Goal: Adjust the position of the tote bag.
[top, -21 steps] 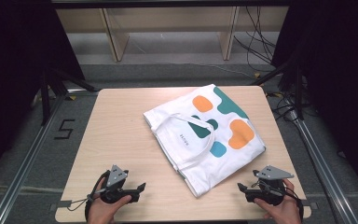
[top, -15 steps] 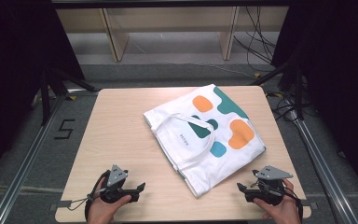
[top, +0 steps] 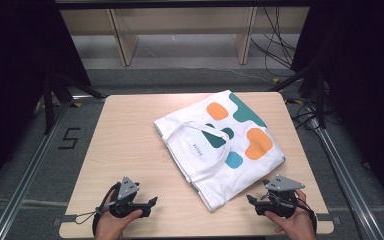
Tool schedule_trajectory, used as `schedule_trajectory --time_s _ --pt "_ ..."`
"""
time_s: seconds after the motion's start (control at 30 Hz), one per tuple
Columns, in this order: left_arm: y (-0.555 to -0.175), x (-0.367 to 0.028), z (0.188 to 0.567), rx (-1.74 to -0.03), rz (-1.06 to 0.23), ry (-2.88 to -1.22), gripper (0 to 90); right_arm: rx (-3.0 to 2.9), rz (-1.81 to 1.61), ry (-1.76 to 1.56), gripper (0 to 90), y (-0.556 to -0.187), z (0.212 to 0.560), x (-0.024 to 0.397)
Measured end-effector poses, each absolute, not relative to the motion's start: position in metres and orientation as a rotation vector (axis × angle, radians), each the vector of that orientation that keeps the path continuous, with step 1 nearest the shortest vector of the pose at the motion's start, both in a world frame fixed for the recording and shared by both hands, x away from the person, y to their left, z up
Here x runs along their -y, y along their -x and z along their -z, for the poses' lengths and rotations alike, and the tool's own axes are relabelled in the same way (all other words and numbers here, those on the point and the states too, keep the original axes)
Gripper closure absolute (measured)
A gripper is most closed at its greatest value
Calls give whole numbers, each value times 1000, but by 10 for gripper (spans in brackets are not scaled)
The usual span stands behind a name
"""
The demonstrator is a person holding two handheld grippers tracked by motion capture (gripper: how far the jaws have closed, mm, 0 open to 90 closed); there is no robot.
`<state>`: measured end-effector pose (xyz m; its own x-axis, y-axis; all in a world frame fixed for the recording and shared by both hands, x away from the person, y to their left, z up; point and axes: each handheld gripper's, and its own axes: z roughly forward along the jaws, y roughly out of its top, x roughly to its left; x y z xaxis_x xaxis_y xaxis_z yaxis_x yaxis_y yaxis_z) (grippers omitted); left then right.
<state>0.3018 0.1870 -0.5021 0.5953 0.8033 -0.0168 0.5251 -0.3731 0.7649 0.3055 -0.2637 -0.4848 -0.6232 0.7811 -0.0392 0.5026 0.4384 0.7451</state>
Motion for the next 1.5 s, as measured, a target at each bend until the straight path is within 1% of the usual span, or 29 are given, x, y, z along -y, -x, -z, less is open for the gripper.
schedule_trajectory --time_s 0.13,0.2,0.27,0.3,0.33,0.4,0.6,0.63,0.67,0.7,0.8,0.93,1.0,1.1,1.13,1.17,1.3,1.37,1.43,1.47,1.5 --pt "-303 -189 501 -1023 -488 -2091 180 -2349 -995 -1002 228 -311 483 247" --pt "-303 -188 502 -1042 -491 -2063 181 -2361 -998 -974 225 -313 481 240" --pt "-303 -191 501 -1022 -491 -2099 182 -2377 -1016 -938 223 -315 479 229" --pt "-303 -189 502 -1058 -475 -2057 182 -2383 -1017 -917 223 -316 478 225" --pt "-303 -189 502 -1058 -487 -2053 182 -2398 -1021 -896 225 -317 478 219" --pt "-304 -193 502 -1036 -505 -2093 184 -2419 -1027 -858 224 -319 477 210" --pt "-304 -194 502 -1039 -503 -2106 185 -2475 -1040 -782 221 -323 475 174" --pt "-304 -194 502 -1039 -506 -2108 186 -2491 -1034 -764 241 -324 476 166" --pt "-304 -193 503 -1046 -498 -2092 186 -2497 -1029 -747 296 -324 477 161" --pt "-304 -192 503 -1056 -493 -2078 191 -2508 -1018 -715 314 -324 478 155" --pt "-304 -194 502 -1024 -509 -2126 199 -2540 -978 -689 309 -323 481 138" --pt "-304 -193 502 -1027 -510 -2120 199 -2562 -916 -635 371 -323 487 124" --pt "-303 -193 502 -1030 -508 -2107 199 -2560 -868 -587 382 -323 490 121" --pt "-303 -192 502 -1028 -508 -2110 200 -2565 -835 -618 444 -320 493 124" --pt "-303 -192 502 -1028 -508 -2110 200 -2565 -835 -618 444 -320 493 124" --pt "-303 -192 502 -1026 -512 -2112 199 -2572 -842 -618 513 -317 494 126" --pt "-303 -193 502 -1026 -518 -2104 199 -2594 -808 -634 555 -316 497 133" --pt "-303 -194 501 -1022 -520 -2111 199 -2587 -795 -636 596 -314 498 142" --pt "-303 -194 501 -1024 -520 -2114 199 -2580 -753 -651 677 -309 495 153" --pt "-303 -194 501 -1026 -526 -2112 199 -2569 -764 -604 739 -307 493 159" --pt "-303 -195 501 -1026 -527 -2111 199 -2544 -768 -578 773 -305 491 166"
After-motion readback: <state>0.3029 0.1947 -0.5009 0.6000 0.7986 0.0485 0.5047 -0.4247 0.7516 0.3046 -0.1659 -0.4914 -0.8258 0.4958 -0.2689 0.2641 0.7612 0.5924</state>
